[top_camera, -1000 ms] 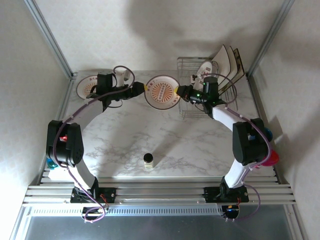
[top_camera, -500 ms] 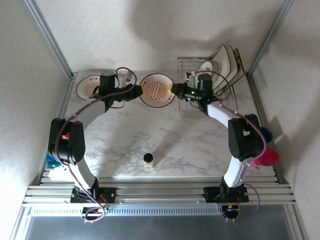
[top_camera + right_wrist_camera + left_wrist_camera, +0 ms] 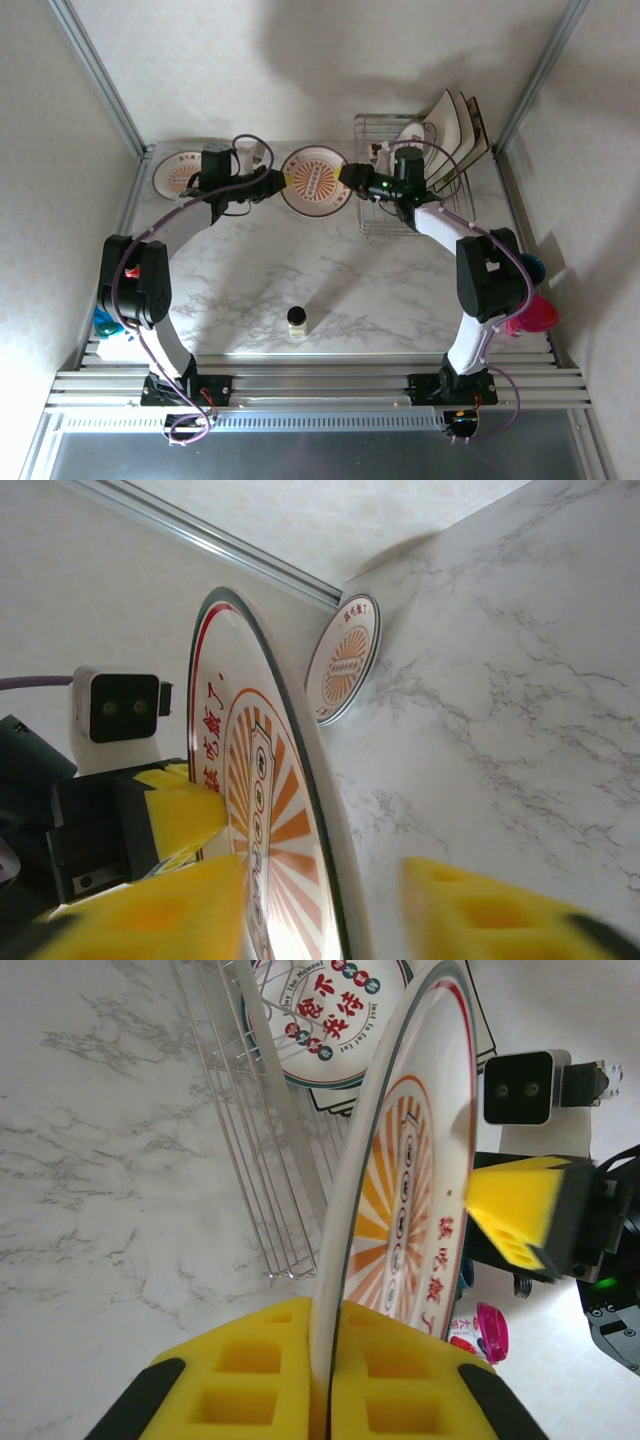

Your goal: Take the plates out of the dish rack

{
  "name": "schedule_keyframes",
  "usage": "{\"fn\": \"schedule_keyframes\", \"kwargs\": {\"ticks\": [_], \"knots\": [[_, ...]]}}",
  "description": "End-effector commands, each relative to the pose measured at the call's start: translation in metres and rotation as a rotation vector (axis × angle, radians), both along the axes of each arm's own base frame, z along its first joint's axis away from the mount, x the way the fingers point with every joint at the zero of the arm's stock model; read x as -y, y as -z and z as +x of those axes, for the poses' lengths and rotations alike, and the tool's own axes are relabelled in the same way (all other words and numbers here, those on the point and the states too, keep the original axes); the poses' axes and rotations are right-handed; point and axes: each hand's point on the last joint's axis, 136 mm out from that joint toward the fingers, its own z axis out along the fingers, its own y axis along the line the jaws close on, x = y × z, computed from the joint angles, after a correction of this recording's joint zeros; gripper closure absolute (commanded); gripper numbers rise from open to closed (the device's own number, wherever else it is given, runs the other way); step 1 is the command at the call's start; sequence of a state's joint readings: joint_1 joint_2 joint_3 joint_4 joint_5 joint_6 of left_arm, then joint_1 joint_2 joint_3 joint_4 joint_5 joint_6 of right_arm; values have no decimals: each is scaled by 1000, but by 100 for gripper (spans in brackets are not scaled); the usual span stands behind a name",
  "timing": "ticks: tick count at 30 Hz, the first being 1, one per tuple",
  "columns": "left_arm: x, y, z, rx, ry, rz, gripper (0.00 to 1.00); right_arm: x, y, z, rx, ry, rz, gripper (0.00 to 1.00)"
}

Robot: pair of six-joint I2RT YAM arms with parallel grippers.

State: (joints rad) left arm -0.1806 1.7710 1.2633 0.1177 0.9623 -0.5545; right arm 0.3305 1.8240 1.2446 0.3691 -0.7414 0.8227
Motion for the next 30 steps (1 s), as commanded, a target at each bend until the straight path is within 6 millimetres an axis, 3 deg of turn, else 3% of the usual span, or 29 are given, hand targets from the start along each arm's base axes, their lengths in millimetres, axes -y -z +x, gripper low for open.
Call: {"fn": "schedule_keyframes", "kwargs": {"ticks": [1,3,6,12,17,24,28,30], "knots": [[6,-14,2,64,21,-34,100,-3,-21,-1,54,-9,-12,25],[4,-15,3,64,11,-43,100,0,-20,-1,55,3,-36,12],[0,-20,4,70,-1,-50,100,7,-21,-1,61,24,-79,1],[-14,-24,10,79,-49,-58,100,42,-23,-2,69,125,-288,1],[-45,-26,22,83,-193,-88,100,98,-20,-9,53,237,-591,1],[-119,-23,42,81,-516,-134,100,201,-15,-45,-52,350,-1034,1],[-158,-25,50,91,-677,-151,100,248,-17,-67,-109,411,-1174,1],[-176,-24,52,90,-754,-164,100,262,-14,-77,-143,422,-1208,1]]}}
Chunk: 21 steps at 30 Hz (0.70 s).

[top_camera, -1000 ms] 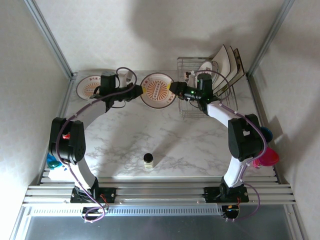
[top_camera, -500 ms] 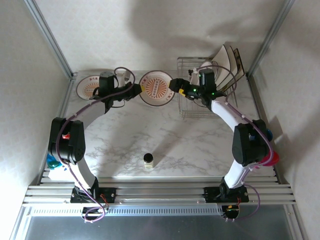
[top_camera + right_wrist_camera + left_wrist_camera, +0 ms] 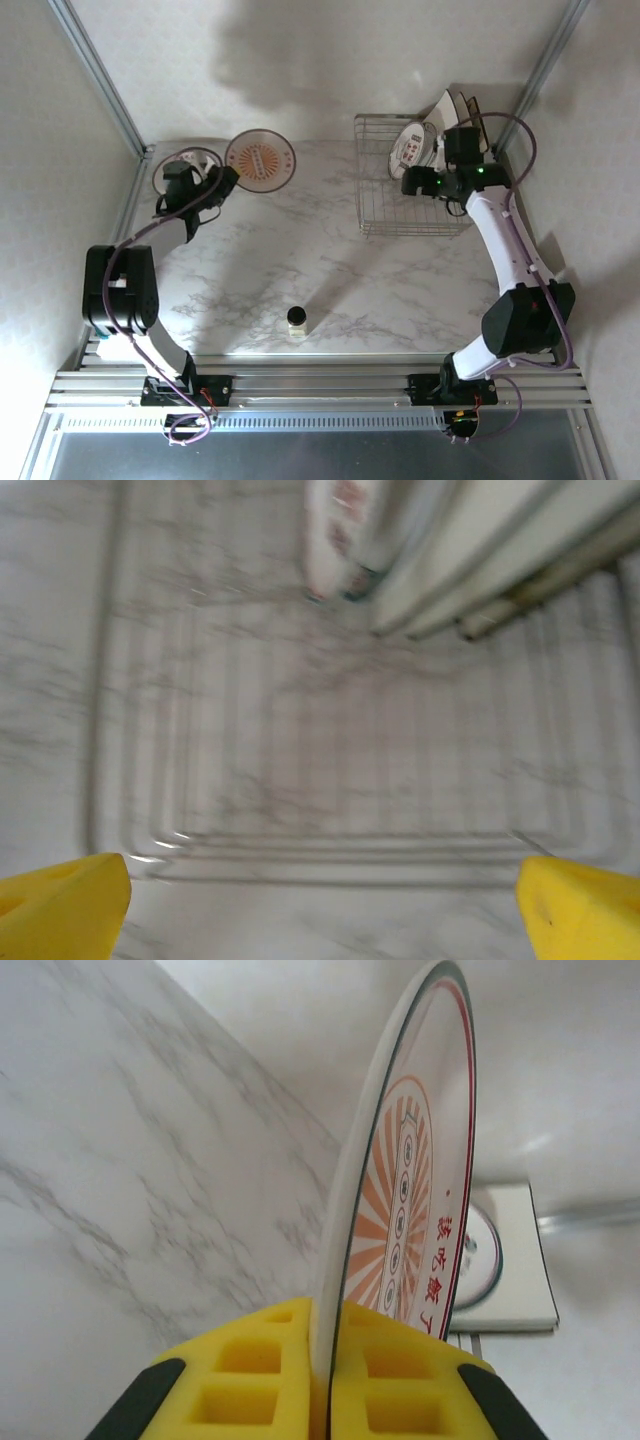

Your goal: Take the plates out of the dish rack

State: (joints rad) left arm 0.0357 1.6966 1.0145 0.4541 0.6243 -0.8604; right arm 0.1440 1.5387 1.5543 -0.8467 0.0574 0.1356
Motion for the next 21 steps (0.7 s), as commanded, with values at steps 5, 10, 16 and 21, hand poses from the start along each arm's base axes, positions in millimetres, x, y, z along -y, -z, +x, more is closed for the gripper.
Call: {"fn": "schedule_keyframes", "kwargs": {"ticks": [5,10,16,21], "knots": [[-68,-34,8,124,-309,-85,100,47,16,-46,-161,36,-187,1],[-93,-17,14,97,-381,-102,100,54,29,-53,-222,30,-211,1],[-125,-4,16,71,-498,-84,100,52,34,-52,-221,23,-194,1],[-146,11,17,36,-577,-71,100,49,38,-49,-227,11,-179,1]]}}
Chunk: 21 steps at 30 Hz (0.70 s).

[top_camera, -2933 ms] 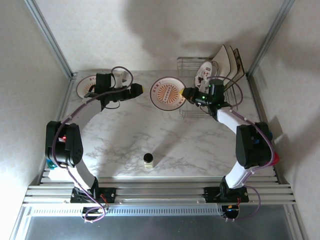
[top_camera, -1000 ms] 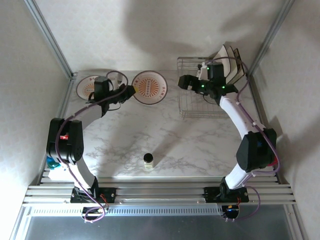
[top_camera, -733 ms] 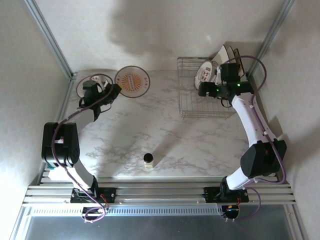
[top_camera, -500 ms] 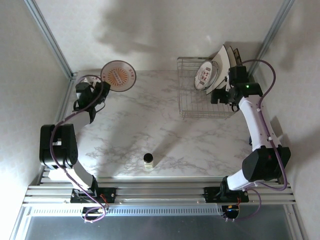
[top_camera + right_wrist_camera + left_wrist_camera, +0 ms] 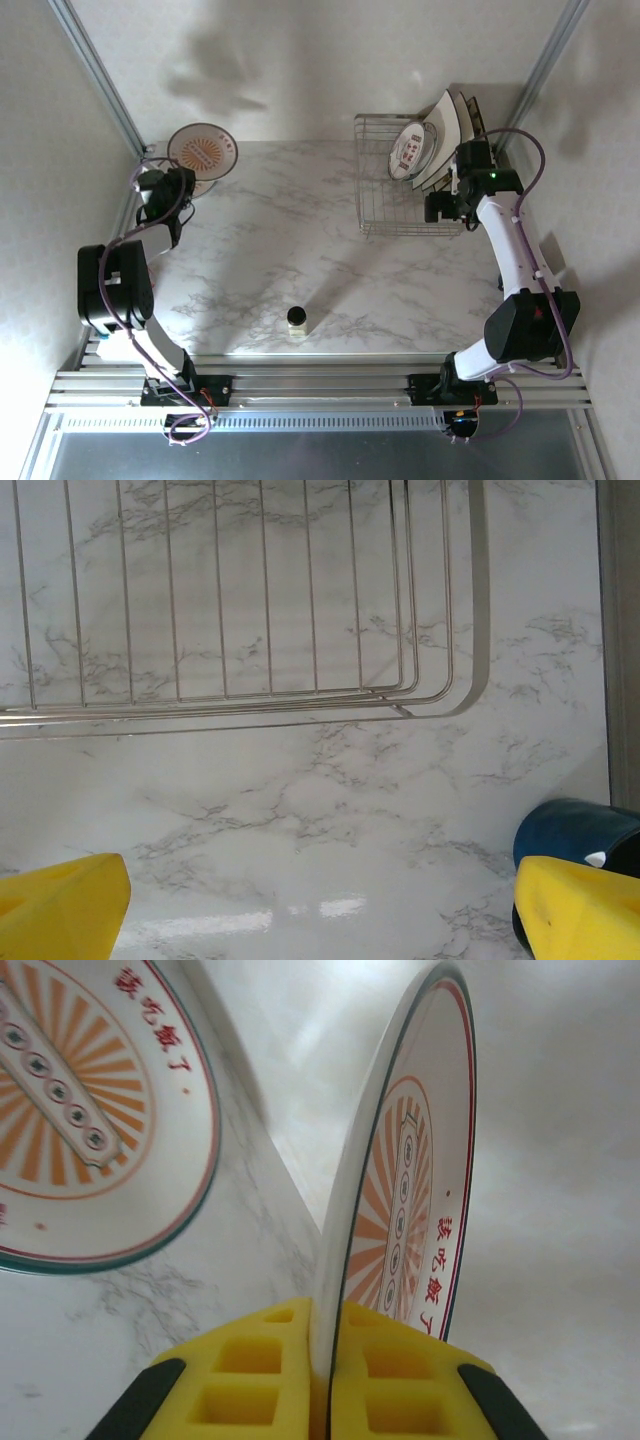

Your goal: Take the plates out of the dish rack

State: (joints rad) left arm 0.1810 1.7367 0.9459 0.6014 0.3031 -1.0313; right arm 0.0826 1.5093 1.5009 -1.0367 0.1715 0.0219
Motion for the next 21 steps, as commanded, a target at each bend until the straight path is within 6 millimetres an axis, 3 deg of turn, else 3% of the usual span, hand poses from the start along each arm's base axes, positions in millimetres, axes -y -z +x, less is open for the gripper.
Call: {"fn": "schedule_keyframes", "kwargs": {"ticks": [1,15,21], "knots": [[-23,-8,4,40,-97,4,100,0,6,-2,-26,-11,2,1],[-60,42,6,-46,-244,-40,100,-3,10,-2,-27,-28,16,1],[-72,54,6,-61,-276,-43,100,-4,14,0,-37,-30,21,1]]}}
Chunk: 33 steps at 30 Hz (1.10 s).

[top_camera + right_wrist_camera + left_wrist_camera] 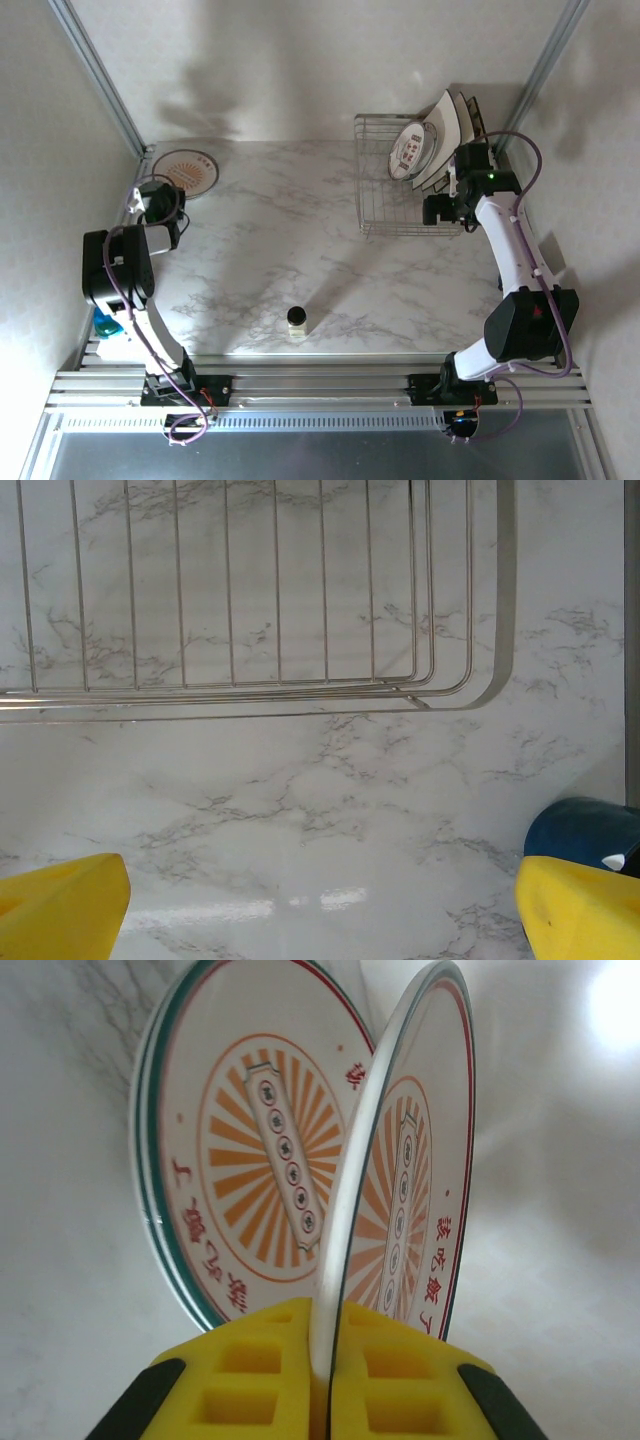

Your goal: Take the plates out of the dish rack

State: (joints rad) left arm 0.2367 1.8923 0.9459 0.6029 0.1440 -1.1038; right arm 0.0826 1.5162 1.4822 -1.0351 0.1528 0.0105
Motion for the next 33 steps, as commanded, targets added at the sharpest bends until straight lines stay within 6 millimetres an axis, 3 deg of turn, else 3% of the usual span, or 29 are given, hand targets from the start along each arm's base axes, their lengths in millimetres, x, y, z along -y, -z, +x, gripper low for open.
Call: {"fn": "schedule_keyframes", "kwargs": {"ticks": [1,23,33], "knots": [[-17,-23,11,89,-49,18,100,-1,6,2,-12,-13,13,1],[-28,1,38,19,-54,-1,100,-4,15,4,-36,-15,24,1],[-30,9,39,-53,-64,32,100,-5,17,5,-40,-20,31,1]]}}
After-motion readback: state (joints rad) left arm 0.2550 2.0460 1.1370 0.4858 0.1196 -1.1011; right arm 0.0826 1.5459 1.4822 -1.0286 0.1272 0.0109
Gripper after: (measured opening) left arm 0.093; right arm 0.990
